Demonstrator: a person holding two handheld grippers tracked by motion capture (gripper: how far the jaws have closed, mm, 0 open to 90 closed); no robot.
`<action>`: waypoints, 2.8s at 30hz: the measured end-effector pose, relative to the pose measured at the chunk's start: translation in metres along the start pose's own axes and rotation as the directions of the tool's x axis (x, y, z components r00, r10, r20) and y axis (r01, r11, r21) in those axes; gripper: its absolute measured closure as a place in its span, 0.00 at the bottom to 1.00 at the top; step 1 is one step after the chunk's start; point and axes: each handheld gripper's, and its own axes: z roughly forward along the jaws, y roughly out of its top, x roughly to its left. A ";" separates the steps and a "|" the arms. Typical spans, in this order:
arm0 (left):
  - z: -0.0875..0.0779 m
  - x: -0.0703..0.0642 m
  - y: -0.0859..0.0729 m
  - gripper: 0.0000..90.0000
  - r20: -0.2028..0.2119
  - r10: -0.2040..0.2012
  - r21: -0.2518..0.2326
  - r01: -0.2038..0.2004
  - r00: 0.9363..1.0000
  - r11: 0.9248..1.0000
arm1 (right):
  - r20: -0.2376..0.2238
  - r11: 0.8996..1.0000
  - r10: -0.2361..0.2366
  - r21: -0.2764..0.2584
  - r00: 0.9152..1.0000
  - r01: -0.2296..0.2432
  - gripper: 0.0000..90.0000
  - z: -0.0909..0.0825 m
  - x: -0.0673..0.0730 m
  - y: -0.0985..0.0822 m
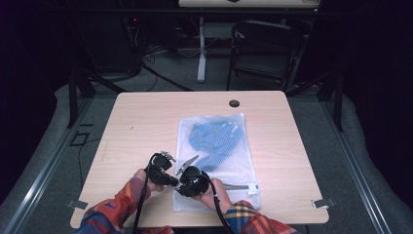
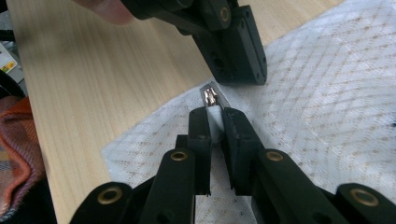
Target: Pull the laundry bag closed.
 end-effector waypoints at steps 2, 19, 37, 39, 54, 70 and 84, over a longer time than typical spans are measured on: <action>0.000 0.000 0.000 1.00 -0.004 0.005 0.002 -0.005 1.000 1.000 | 0.004 1.000 0.017 -0.012 1.000 -0.017 0.91 0.000 0.000 -0.001; -0.003 0.001 0.001 0.96 0.020 -0.017 -0.002 0.017 1.000 1.000 | 0.000 1.000 0.001 0.003 1.000 -0.001 0.96 -0.002 -0.002 -0.003; -0.001 -0.003 -0.001 1.00 0.011 -0.011 0.020 0.010 1.000 1.000 | -0.015 0.999 0.025 -0.028 1.000 -0.026 0.96 0.000 -0.003 -0.004; -0.001 -0.005 -0.001 1.00 -0.001 0.005 0.023 -0.005 1.000 1.000 | -0.011 1.000 0.012 -0.015 1.000 -0.012 0.96 -0.001 -0.002 -0.003; -0.001 -0.005 -0.001 1.00 0.005 0.013 0.023 -0.014 1.000 1.000 | 0.013 1.000 0.002 -0.011 1.000 -0.002 0.96 -0.005 -0.002 -0.005; -0.001 -0.001 -0.001 1.00 0.033 -0.016 0.018 0.015 0.999 1.000 | -0.073 0.995 0.097 -0.031 0.993 -0.099 0.94 0.002 -0.008 -0.003; -0.001 -0.002 -0.001 1.00 0.028 -0.010 0.014 0.010 1.000 1.000 | -0.082 0.991 0.127 -0.029 0.989 -0.129 0.95 0.002 -0.009 -0.002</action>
